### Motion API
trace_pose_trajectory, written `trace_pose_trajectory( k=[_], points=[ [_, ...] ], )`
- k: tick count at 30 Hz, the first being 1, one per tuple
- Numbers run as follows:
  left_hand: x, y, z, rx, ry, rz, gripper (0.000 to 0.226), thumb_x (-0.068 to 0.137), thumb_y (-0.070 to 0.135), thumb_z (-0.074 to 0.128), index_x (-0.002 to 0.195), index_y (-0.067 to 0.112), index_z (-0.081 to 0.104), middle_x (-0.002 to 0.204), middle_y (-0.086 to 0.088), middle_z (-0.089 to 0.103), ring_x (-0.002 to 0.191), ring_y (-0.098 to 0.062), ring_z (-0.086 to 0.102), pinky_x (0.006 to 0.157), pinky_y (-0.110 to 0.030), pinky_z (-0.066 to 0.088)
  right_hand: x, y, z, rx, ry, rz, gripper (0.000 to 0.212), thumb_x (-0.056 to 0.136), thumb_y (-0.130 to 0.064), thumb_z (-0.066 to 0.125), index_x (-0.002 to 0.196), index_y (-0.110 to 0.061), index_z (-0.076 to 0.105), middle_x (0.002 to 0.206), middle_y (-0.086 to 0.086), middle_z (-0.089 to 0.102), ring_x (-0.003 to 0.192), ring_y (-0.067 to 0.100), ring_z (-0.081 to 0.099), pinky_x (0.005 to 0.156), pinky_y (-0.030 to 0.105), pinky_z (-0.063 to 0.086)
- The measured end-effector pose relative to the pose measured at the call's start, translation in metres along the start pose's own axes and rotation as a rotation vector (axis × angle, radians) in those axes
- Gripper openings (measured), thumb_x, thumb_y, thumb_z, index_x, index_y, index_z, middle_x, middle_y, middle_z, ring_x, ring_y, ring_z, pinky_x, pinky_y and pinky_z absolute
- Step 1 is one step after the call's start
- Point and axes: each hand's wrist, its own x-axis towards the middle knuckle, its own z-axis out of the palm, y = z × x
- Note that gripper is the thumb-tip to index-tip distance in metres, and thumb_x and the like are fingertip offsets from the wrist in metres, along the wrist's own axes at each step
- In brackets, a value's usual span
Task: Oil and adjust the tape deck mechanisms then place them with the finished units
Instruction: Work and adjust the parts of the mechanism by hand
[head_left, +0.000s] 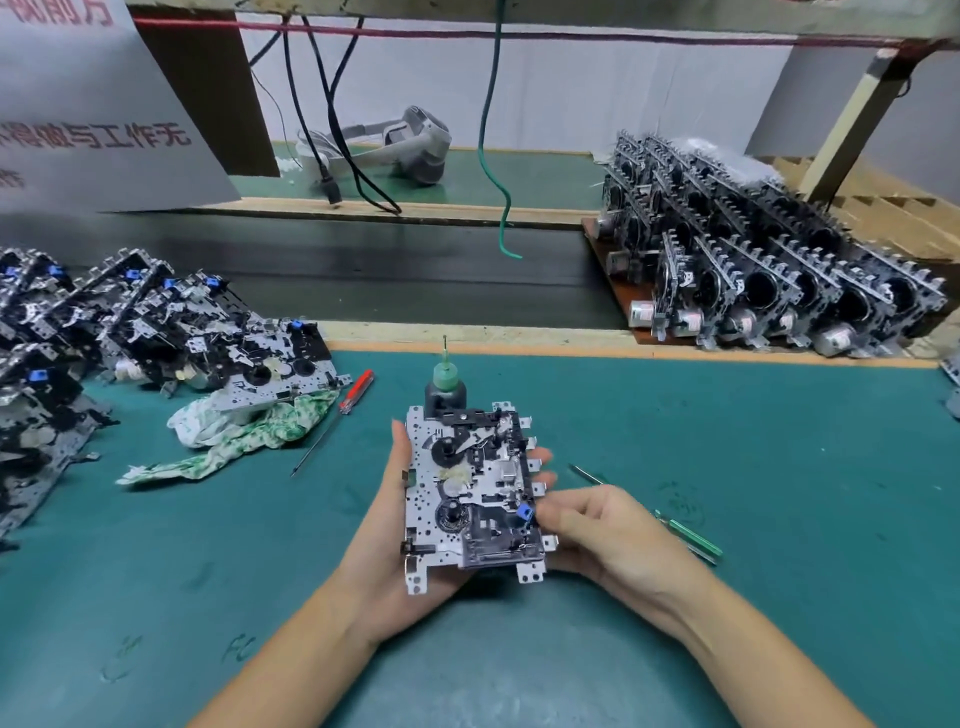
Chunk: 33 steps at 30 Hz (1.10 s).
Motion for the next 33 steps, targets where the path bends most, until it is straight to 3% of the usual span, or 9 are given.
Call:
trace_pose_trajectory(
  k=[3, 6, 8, 10, 13, 17, 21, 29, 33],
  points=[
    [0.002, -0.003, -0.002, 0.008, 0.034, -0.003, 0.084, 0.083, 0.072, 0.035, 0.13, 0.005, 0.056, 0.139, -0.019, 0.05, 0.128, -0.032, 0.048, 0.106, -0.047, 0.04, -0.006, -0.016, -0.014, -0.301, 0.206, -0.002, 0.028, 0.064, -0.039, 0.074, 0.075, -0.015, 0.078, 0.081, 0.006, 0.075, 0.076, 0.012, 0.069, 0.076, 0.026, 0.055],
    [0.006, -0.01, -0.003, 0.001, 0.05, -0.031, 0.076, 0.082, 0.065, 0.042, 0.128, 0.006, 0.059, 0.135, -0.022, 0.053, 0.123, -0.036, 0.053, 0.098, -0.049, 0.046, -0.01, -0.02, -0.035, -0.934, 0.608, -0.202, 0.028, 0.075, -0.05, 0.065, 0.068, -0.023, 0.068, 0.064, -0.007, 0.065, 0.065, 0.007, 0.058, 0.067, 0.027, 0.045],
    [0.009, -0.012, -0.004, 0.013, 0.057, -0.064, 0.075, 0.083, 0.063, 0.045, 0.128, 0.005, 0.058, 0.133, -0.024, 0.053, 0.122, -0.038, 0.053, 0.098, -0.051, 0.046, -0.01, -0.017, -0.042, -1.373, 0.64, -0.139, 0.027, 0.081, -0.055, 0.055, 0.083, -0.029, 0.054, 0.071, -0.013, 0.049, 0.076, 0.009, 0.045, 0.064, 0.028, 0.031],
    [0.009, -0.011, -0.003, 0.008, 0.064, -0.088, 0.075, 0.083, 0.061, 0.049, 0.129, 0.002, 0.056, 0.135, -0.027, 0.051, 0.123, -0.038, 0.052, 0.097, -0.052, 0.046, -0.006, -0.01, -0.047, -1.546, 0.551, 0.001, 0.022, 0.089, -0.051, 0.05, 0.09, -0.03, 0.043, 0.078, -0.016, 0.039, 0.084, 0.008, 0.037, 0.066, 0.026, 0.024],
    [0.009, -0.008, -0.003, -0.011, 0.062, -0.123, 0.079, 0.08, 0.06, 0.053, 0.131, -0.001, 0.053, 0.137, -0.029, 0.046, 0.127, -0.041, 0.047, 0.104, -0.052, 0.041, -0.003, -0.007, -0.049, -1.484, 0.455, -0.013, 0.015, 0.095, -0.035, 0.048, 0.084, -0.03, 0.04, 0.076, -0.015, 0.044, 0.081, 0.008, 0.042, 0.065, 0.025, 0.027],
    [0.011, -0.007, -0.005, -0.005, 0.122, -0.163, 0.083, 0.083, 0.068, 0.042, 0.131, 0.001, 0.054, 0.134, -0.03, 0.049, 0.122, -0.042, 0.051, 0.11, -0.051, 0.032, -0.008, -0.017, -0.042, -0.923, 0.301, -0.036, 0.018, 0.098, -0.027, 0.047, 0.081, -0.023, 0.043, 0.053, -0.005, 0.053, 0.048, 0.006, 0.039, 0.053, 0.023, 0.033],
    [0.013, -0.006, -0.007, -0.005, 0.159, -0.18, 0.081, 0.084, 0.072, 0.033, 0.113, 0.006, 0.069, 0.121, -0.022, 0.063, 0.104, -0.033, 0.065, 0.095, -0.042, 0.05, -0.014, -0.021, -0.022, -0.47, -0.051, 0.119, 0.029, 0.089, -0.04, 0.048, 0.067, -0.021, 0.053, 0.04, -0.006, 0.032, 0.038, 0.009, 0.022, 0.04, 0.017, 0.025],
    [0.012, -0.008, -0.006, -0.022, 0.155, -0.179, 0.079, 0.086, 0.069, 0.033, 0.108, 0.003, 0.071, 0.118, -0.024, 0.064, 0.103, -0.032, 0.066, 0.081, -0.039, 0.056, -0.014, -0.016, -0.01, -0.454, -0.062, 0.194, 0.047, 0.099, -0.029, 0.042, 0.056, -0.016, 0.057, 0.038, -0.002, 0.045, 0.031, 0.007, 0.03, 0.036, 0.016, 0.026],
    [0.011, -0.007, -0.005, -0.005, 0.164, -0.187, 0.078, 0.086, 0.068, 0.034, 0.11, 0.003, 0.07, 0.122, -0.024, 0.061, 0.107, -0.033, 0.064, 0.088, -0.041, 0.054, -0.013, -0.014, -0.009, -0.411, -0.078, 0.227, 0.044, 0.099, -0.028, 0.043, 0.059, -0.015, 0.056, 0.044, 0.001, 0.055, 0.033, 0.007, 0.043, 0.037, 0.016, 0.037]
  ],
)
